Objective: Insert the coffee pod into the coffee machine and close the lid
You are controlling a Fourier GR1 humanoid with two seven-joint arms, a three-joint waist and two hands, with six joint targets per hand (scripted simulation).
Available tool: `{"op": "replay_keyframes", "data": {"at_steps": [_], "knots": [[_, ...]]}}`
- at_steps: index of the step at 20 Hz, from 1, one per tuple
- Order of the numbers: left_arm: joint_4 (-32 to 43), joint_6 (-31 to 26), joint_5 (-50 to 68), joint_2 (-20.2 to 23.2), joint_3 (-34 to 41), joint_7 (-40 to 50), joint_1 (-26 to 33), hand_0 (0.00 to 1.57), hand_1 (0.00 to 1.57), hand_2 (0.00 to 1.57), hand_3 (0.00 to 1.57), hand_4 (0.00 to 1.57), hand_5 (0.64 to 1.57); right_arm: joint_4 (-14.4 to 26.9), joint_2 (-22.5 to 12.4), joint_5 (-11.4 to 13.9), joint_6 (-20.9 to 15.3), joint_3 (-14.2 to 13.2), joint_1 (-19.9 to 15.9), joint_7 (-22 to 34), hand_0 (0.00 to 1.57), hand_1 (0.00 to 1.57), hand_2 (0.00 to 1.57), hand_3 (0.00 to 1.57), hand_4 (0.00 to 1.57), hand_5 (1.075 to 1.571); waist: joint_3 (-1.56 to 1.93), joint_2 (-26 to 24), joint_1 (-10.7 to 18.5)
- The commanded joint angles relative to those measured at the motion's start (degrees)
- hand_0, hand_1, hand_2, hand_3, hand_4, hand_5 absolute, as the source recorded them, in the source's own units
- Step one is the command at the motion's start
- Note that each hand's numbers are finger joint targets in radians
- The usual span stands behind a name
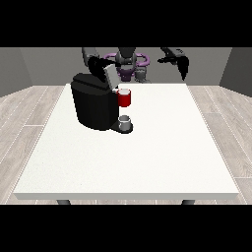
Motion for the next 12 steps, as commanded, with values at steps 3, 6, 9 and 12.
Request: {"op": "replay_keyframes", "data": {"at_steps": [3,6,9,12], "knots": [[-0.3,-0.3,0.66,-0.53,-0.97,-0.01,3.01,0.0,0.0,0.0,0.0,0.02,1.571,2.09,2.35,2.09,-1.07,2.31,-0.49,3.26,0.0,0.0,0.0,0.0,0.18,1.571,0.18,-2.01,0.88],[0.07,0.08,0.63,1.13,-0.3,-0.15,-1.21,0.0,0.0,0.0,0.0,0.16,1.571,3.73,2.82,4.09,-3.81,1.94,-3.72,-0.71,0.0,0.0,0.0,0.0,0.21,1.571,0.19,2.64,1.84],[-0.07,-0.14,0.62,0.65,-0.75,-0.74,2.58,0.0,0.0,0.0,0.0,0.15,1.571,3.12,2.73,5.43,-1.32,4.33,-2.74,0.32,0.0,0.0,0.0,0.0,0.06,1.571,0.19,-0.64,1.72],[4.38,-2.23,2.55,3.51,2.49,-5.0,2.06,0.0,0.0,0.0,0.0,0.14,1.571,1.83,2.07,5.92,-0.94,4.02,-4.91,0.75,0.0,0.0,0.0,0.0,0.12,1.571,0.17,0.86,0.03]]}}
